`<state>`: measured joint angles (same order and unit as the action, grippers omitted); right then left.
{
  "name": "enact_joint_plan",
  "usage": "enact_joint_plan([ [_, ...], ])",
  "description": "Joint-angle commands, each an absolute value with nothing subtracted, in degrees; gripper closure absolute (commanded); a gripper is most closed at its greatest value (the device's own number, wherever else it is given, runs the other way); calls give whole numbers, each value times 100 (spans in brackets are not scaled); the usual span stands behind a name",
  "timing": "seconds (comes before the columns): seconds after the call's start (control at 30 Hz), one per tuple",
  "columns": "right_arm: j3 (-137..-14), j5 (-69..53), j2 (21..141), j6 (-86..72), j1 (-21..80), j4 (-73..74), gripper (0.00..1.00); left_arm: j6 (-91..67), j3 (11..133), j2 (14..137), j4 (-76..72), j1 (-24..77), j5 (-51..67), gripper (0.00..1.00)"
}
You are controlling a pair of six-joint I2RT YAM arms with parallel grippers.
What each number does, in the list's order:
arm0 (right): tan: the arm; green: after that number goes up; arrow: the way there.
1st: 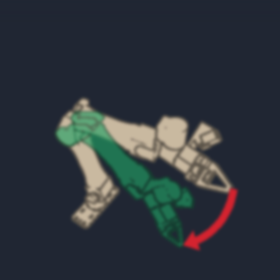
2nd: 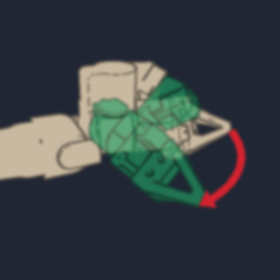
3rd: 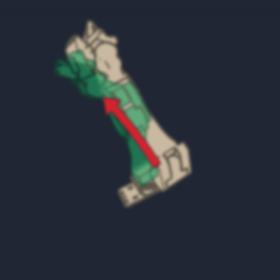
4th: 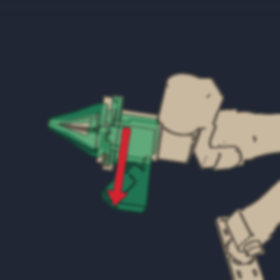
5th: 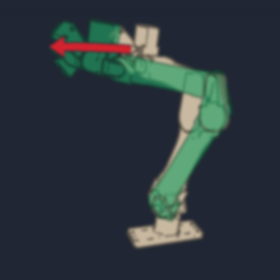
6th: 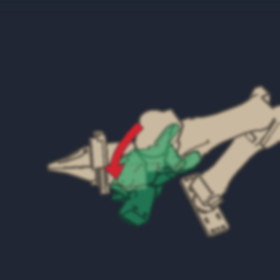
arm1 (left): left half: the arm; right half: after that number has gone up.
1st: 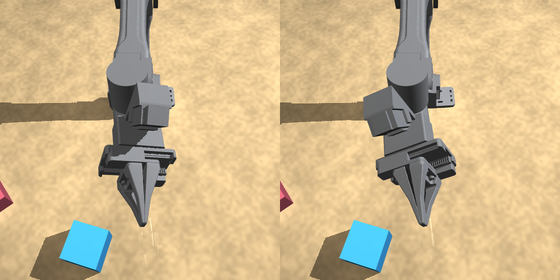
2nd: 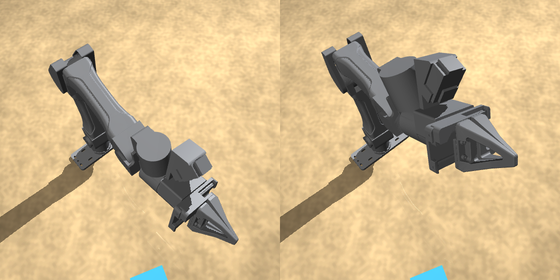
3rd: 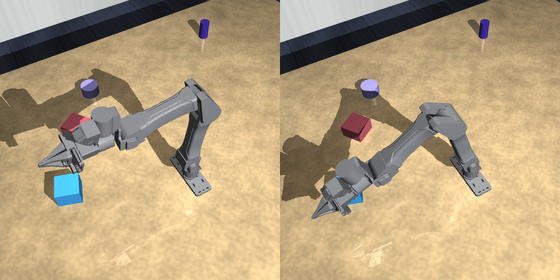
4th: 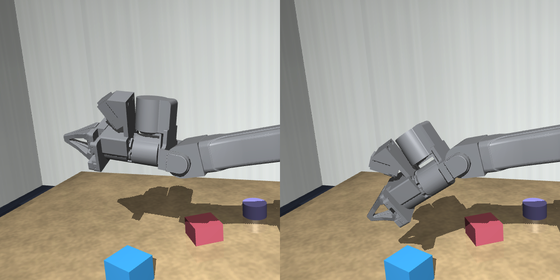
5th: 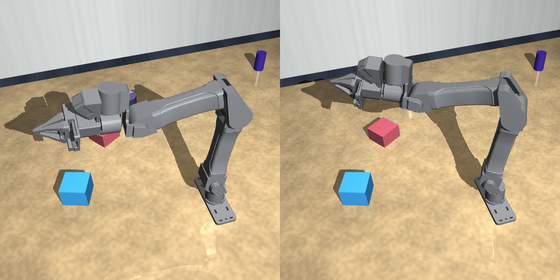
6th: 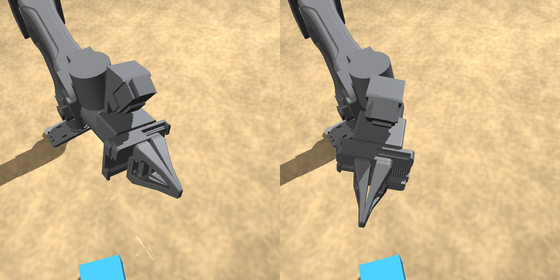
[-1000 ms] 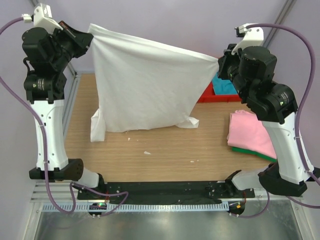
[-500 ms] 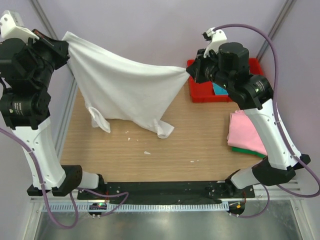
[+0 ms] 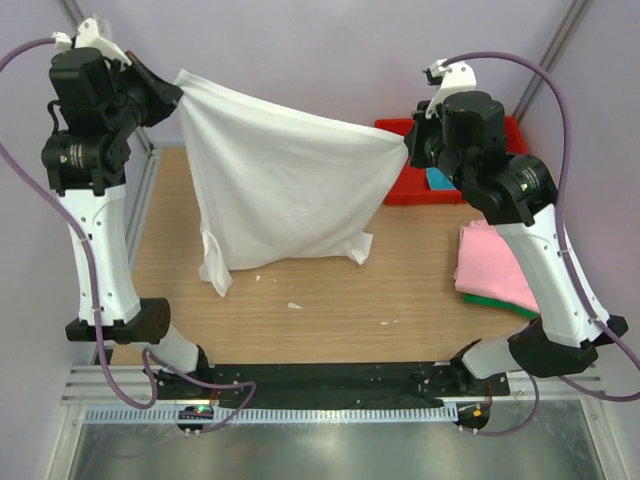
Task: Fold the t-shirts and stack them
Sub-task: Flatten the tshirt out
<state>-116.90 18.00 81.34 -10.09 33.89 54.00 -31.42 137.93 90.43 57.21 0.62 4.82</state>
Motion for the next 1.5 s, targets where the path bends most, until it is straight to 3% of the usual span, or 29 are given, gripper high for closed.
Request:
enact_joint_plan([
  [0.0, -11680, 2575, 8076, -686, 3358, 5019, 99, -3400, 13861, 8938, 5107, 26, 1537, 99],
  [0.4, -13042, 2725, 8833, -272, 3313, 4474, 99, -3067, 13922, 8842, 5361, -158, 1213, 100],
  [0.9, -13263, 2875, 8412, -70, 3313, 4271, 99, -2733, 13843, 8183, 5370, -220, 852, 100],
  [1.17, -12649, 1497, 7569, -272, 3313, 4456, 99, -2821, 13246, 7270, 5537, -220, 757, 100],
  [1.47, -12199, -404, 6785, -676, 3305, 4965, 99, -2795, 14123, 6758, 6275, -220, -237, 100],
])
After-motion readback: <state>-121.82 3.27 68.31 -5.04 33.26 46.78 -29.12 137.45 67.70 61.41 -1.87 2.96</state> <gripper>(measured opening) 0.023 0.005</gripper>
